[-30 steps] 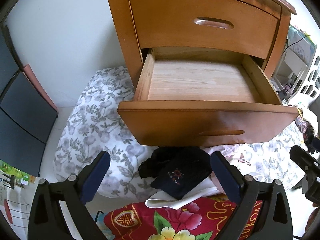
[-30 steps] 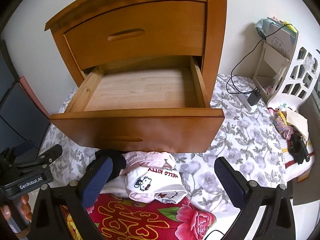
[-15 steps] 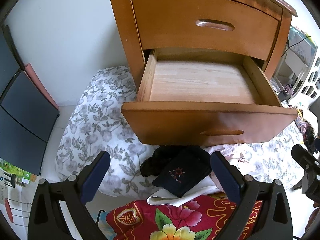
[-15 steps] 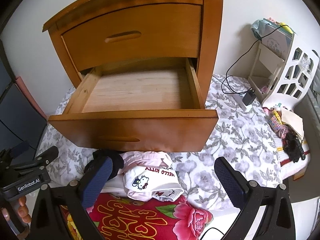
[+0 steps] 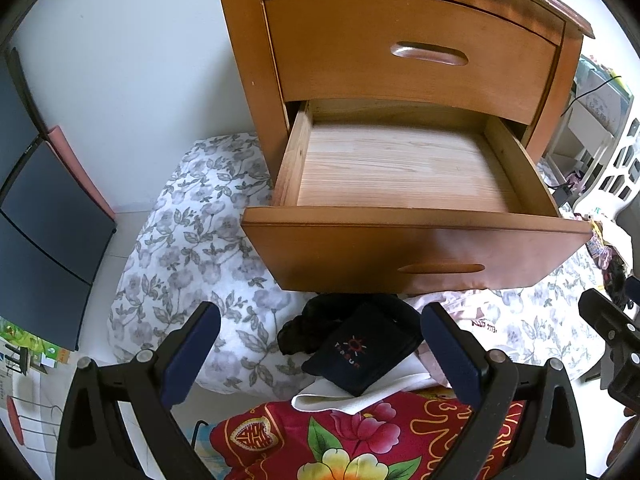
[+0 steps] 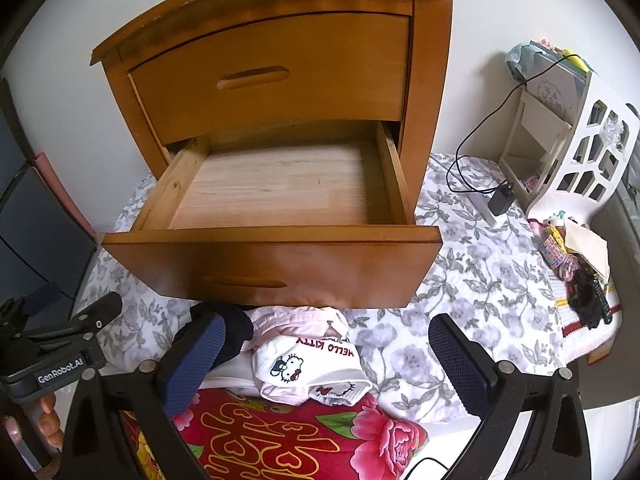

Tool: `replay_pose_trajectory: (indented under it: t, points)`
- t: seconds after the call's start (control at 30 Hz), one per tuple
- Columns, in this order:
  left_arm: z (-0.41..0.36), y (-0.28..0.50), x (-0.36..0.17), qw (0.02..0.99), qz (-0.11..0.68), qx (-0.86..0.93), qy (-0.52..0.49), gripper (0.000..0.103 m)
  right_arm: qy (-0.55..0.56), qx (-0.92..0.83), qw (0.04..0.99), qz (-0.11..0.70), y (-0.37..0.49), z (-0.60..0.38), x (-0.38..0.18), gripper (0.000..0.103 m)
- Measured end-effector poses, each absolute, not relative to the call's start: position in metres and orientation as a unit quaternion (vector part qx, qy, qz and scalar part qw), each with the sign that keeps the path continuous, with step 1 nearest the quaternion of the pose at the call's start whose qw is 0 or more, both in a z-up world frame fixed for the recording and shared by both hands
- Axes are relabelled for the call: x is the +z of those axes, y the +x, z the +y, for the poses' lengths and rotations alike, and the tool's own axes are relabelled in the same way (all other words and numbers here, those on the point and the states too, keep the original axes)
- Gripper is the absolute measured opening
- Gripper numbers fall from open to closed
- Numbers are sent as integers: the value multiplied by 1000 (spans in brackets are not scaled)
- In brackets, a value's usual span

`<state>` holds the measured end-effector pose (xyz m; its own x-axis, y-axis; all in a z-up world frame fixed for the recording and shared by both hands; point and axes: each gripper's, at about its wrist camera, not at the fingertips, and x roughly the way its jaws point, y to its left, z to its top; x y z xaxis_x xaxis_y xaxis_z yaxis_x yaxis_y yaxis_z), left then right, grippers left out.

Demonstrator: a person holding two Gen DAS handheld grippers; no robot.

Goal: Take underwear out of drawer

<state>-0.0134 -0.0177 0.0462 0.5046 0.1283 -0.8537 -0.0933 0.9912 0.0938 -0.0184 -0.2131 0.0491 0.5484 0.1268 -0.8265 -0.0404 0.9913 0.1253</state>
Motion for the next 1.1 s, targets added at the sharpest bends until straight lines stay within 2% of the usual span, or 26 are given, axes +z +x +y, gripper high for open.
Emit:
replay_pose_trajectory:
  t: [1.1]
  points:
    - [-15,-12,42,865,497,67,10,100,46,47,881,469,-19,-212,53,103]
